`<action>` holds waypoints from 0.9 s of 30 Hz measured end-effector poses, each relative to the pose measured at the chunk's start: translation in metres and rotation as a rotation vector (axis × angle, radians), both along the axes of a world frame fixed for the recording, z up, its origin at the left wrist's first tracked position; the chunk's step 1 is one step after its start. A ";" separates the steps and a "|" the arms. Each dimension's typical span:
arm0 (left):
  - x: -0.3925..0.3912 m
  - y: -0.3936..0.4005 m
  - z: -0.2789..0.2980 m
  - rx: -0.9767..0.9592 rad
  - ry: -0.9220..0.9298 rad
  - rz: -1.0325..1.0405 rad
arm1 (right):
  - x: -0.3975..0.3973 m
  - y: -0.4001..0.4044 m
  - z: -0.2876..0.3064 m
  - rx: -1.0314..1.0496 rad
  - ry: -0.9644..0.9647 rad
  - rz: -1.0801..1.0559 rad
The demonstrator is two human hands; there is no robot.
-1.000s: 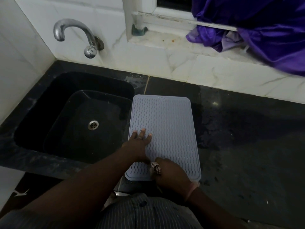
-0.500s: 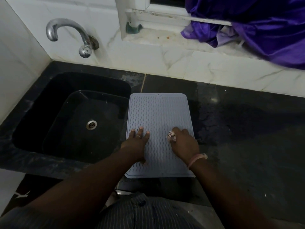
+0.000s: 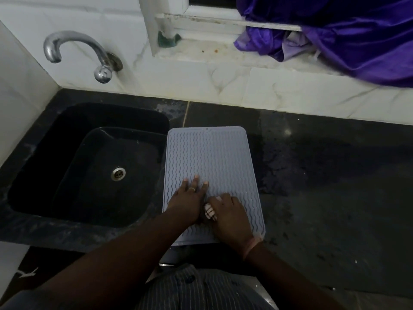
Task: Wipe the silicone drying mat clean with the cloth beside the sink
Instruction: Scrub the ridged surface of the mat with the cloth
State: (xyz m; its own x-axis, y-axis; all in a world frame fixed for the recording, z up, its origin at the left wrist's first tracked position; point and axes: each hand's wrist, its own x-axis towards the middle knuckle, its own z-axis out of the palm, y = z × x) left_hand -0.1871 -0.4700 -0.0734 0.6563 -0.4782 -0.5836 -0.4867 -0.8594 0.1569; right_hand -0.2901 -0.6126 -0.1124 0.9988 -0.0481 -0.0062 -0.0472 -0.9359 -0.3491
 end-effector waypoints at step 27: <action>0.007 -0.073 0.018 0.124 -0.030 0.106 | 0.025 -0.079 0.037 0.060 0.225 0.010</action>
